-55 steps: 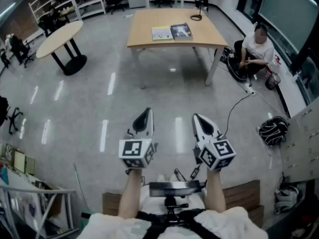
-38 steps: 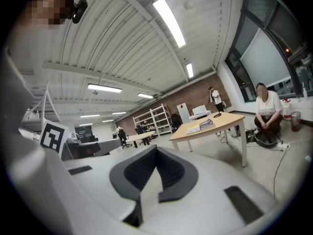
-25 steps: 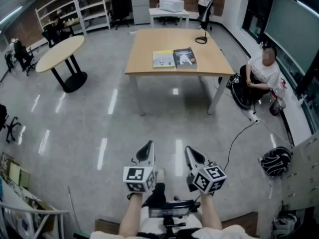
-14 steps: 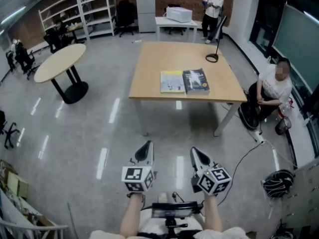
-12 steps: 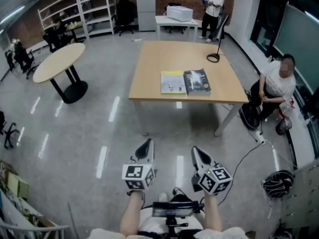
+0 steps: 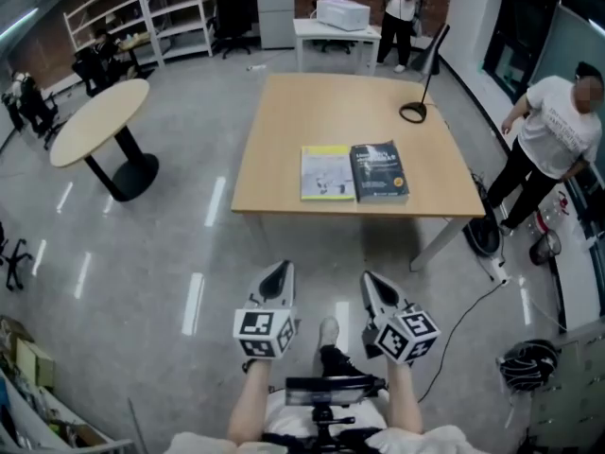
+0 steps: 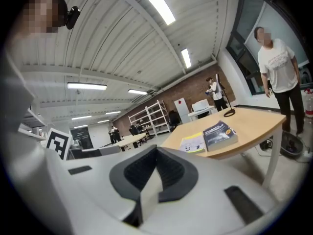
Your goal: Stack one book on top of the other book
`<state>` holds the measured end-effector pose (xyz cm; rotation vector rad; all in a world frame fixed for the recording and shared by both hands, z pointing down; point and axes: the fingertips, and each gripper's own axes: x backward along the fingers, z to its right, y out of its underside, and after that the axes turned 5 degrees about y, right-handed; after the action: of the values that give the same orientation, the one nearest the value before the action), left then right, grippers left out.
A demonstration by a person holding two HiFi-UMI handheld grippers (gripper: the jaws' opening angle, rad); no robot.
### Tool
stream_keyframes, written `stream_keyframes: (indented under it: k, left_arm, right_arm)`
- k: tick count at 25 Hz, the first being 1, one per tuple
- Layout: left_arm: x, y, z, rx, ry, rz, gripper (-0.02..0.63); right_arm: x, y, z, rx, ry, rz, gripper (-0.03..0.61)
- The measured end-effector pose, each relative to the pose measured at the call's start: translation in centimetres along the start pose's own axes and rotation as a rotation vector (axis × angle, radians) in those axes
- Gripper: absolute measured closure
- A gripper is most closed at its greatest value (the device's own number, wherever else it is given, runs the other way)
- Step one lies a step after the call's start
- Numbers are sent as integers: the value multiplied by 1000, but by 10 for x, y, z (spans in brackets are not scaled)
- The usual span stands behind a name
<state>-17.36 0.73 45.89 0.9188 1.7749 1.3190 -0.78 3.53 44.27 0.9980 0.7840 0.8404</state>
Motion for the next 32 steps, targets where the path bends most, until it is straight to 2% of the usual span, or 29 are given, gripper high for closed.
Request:
stream_keyframes:
  k: [9, 13, 20, 25, 28, 32]
  left_arm:
    - [-141, -44, -31, -51, -7, -15, 598]
    - [-183, -41, -39, -54, 6, -50, 598]
    - [-247, -35, -73, -7, 3, -92, 598]
    - [-283, -11, -91, -8, 2, -159, 600]
    - [-304, 20, -109, 31, 21, -224, 600]
    - [-330, 60, -131, 89, -6, -318, 604]
  right_arm:
    - [-121, -58, 76, 7, -63, 4, 577]
    - [-159, -70, 105, 5, -59, -11, 578]
    - [-211, -79, 137, -15, -32, -46, 577]
    - [-255, -57, 148, -26, -47, -143, 577]
    - [-289, -35, 150, -23, -51, -209, 577]
    - [-326, 3, 161, -18, -32, -327, 578]
